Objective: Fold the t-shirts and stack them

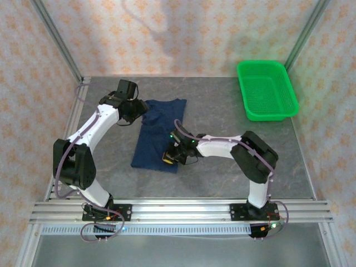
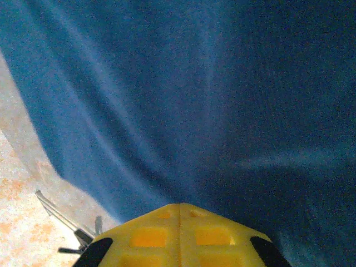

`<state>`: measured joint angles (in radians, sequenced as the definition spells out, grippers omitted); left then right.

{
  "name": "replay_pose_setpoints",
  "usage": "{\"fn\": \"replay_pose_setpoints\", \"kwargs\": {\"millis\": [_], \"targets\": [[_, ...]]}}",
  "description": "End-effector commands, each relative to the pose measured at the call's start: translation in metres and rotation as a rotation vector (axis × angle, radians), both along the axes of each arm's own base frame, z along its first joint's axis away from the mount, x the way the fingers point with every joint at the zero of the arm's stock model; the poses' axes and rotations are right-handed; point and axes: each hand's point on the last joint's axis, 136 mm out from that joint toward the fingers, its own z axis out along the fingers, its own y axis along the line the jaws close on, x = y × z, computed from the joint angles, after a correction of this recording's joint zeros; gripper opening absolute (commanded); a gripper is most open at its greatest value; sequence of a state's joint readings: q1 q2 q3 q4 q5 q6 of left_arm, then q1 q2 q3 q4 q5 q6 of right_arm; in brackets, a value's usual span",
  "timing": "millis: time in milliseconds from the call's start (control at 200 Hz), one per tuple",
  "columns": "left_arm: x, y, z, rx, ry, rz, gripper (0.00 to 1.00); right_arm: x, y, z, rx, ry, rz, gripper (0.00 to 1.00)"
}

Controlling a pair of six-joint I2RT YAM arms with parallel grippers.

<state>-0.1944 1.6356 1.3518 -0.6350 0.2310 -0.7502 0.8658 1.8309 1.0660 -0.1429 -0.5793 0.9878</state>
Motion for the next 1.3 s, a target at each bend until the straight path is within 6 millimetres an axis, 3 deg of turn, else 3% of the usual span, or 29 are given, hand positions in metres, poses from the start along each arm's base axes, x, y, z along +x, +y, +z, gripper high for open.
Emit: {"fn": "replay_pose_setpoints", "kwargs": {"millis": [0,125,305,450,615,746,931,1091,1241,1296], "targets": [[0.004,0.003,-0.012,0.071,0.028,-0.05,0.5,-0.003,-0.018,0.023,-0.069,-0.078,0.055,0.09],[0.019,0.002,-0.028,0.091,0.053,-0.058,0.49,0.001,-0.012,0.032,-0.057,-0.112,0.098,0.09],[0.046,-0.023,-0.039,0.02,0.049,-0.085,0.46,0.014,0.013,0.031,0.036,-0.094,0.044,0.08],[0.035,-0.023,-0.015,0.007,-0.002,-0.079,0.47,0.017,0.004,0.036,0.029,-0.132,-0.001,0.09],[-0.011,-0.017,0.021,-0.021,-0.064,-0.106,0.57,-0.001,-0.015,0.046,-0.001,-0.118,0.024,0.19],[-0.065,-0.011,0.028,-0.027,-0.04,-0.151,0.66,-0.016,-0.029,0.049,0.014,-0.079,-0.006,0.35],[-0.154,0.001,-0.002,-0.051,0.081,-0.188,0.75,-0.035,-0.049,0.045,0.02,-0.023,-0.058,0.49],[-0.212,0.004,-0.038,-0.109,0.172,-0.188,0.77,-0.042,-0.056,0.04,0.014,-0.019,-0.074,0.59],[-0.243,0.009,-0.063,-0.149,0.186,-0.134,0.77,-0.047,-0.065,0.03,0.029,-0.014,-0.13,0.66],[-0.239,0.006,-0.061,-0.178,0.153,-0.125,0.76,-0.048,-0.065,0.027,0.046,-0.008,-0.144,0.66]]}}
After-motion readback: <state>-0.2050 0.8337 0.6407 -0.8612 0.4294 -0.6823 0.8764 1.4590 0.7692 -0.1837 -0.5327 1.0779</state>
